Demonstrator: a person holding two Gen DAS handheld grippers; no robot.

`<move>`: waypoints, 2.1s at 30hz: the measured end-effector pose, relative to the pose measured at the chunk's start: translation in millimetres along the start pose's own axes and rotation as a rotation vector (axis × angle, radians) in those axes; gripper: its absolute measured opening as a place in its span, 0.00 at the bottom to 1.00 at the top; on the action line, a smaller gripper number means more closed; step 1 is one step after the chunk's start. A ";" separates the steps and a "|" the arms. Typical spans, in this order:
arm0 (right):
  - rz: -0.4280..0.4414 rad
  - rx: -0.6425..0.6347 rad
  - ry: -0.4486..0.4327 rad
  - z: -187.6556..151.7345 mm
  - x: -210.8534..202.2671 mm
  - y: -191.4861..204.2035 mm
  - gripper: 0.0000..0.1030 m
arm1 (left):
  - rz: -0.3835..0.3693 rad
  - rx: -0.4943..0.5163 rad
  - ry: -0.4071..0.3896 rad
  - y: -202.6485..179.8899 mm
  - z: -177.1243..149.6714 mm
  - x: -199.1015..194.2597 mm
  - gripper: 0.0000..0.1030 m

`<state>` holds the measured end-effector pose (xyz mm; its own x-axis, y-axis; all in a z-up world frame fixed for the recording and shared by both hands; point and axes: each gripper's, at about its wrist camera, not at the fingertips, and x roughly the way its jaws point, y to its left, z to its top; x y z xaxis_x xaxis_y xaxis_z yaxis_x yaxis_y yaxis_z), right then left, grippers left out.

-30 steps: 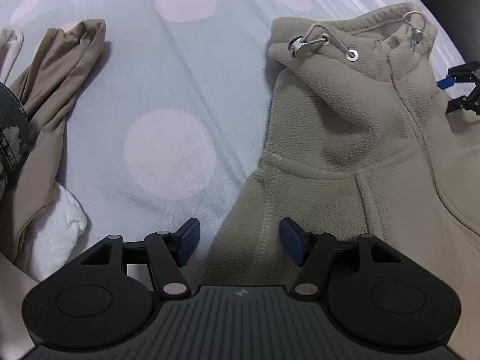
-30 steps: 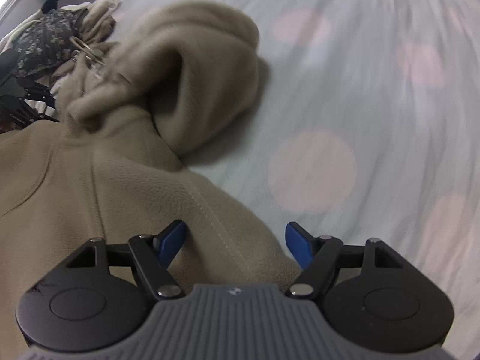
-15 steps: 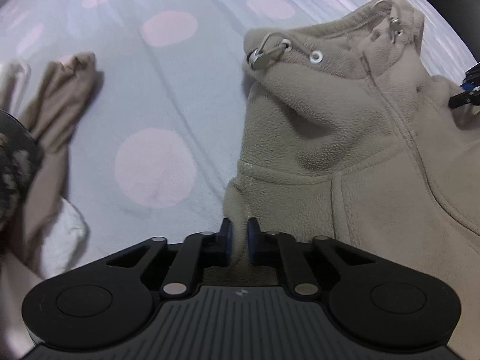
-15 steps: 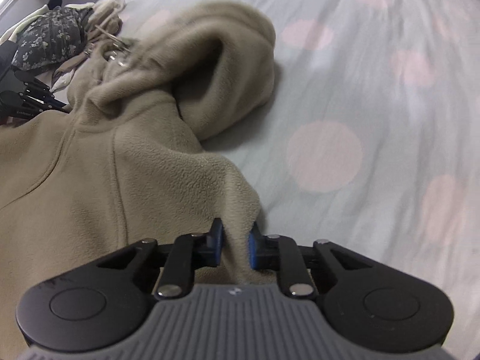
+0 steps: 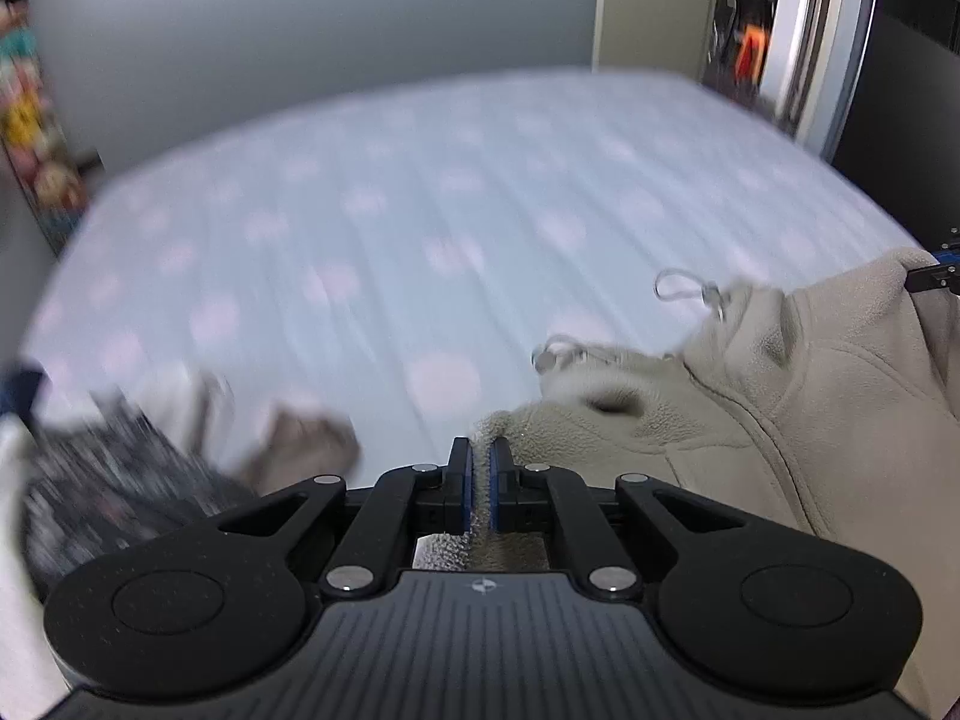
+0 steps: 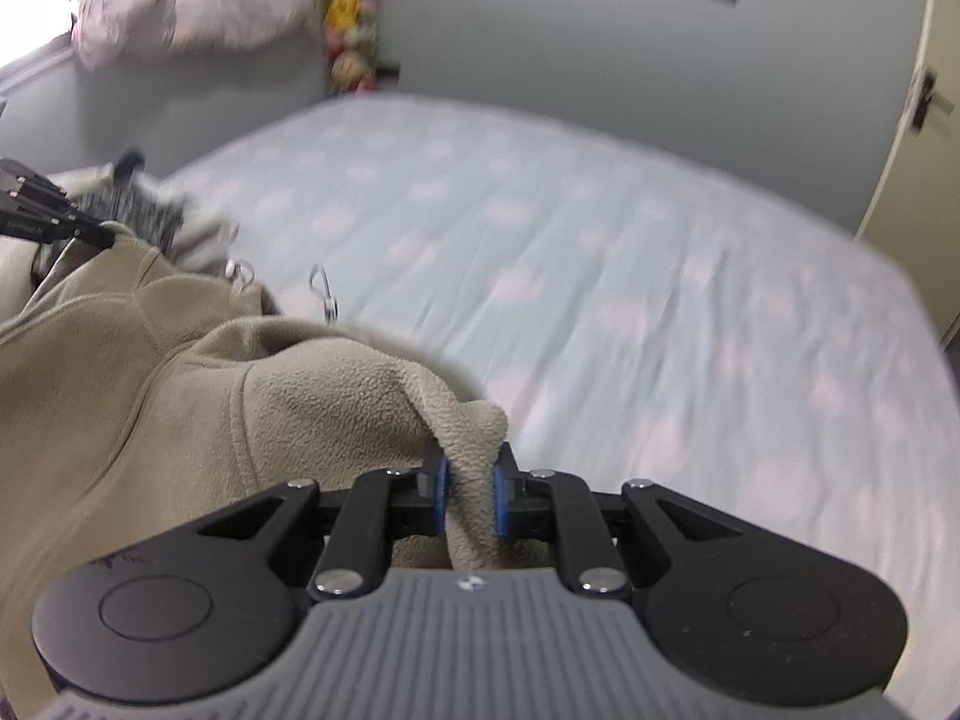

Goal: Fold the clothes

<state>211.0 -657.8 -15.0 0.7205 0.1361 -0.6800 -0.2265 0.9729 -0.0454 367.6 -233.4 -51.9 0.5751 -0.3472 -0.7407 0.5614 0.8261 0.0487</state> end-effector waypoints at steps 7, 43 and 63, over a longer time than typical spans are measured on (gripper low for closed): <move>-0.122 -0.014 -0.162 61.8 -42.7 -16.5 0.15 | 0.093 0.020 -0.217 -7.2 73.4 -49.4 0.04; -0.307 0.088 -0.007 156.0 199.7 -148.4 0.44 | 0.203 0.128 -0.049 15.6 160.9 148.5 0.25; -0.087 0.296 0.178 -76.1 108.4 -69.5 0.56 | 0.062 -0.040 -0.018 -0.2 -33.3 28.0 0.31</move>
<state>255.0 -724.9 -141.3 0.5977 0.0406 -0.8007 0.0497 0.9949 0.0876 363.8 -228.5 -95.0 0.6190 -0.3028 -0.7247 0.5008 0.8630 0.0671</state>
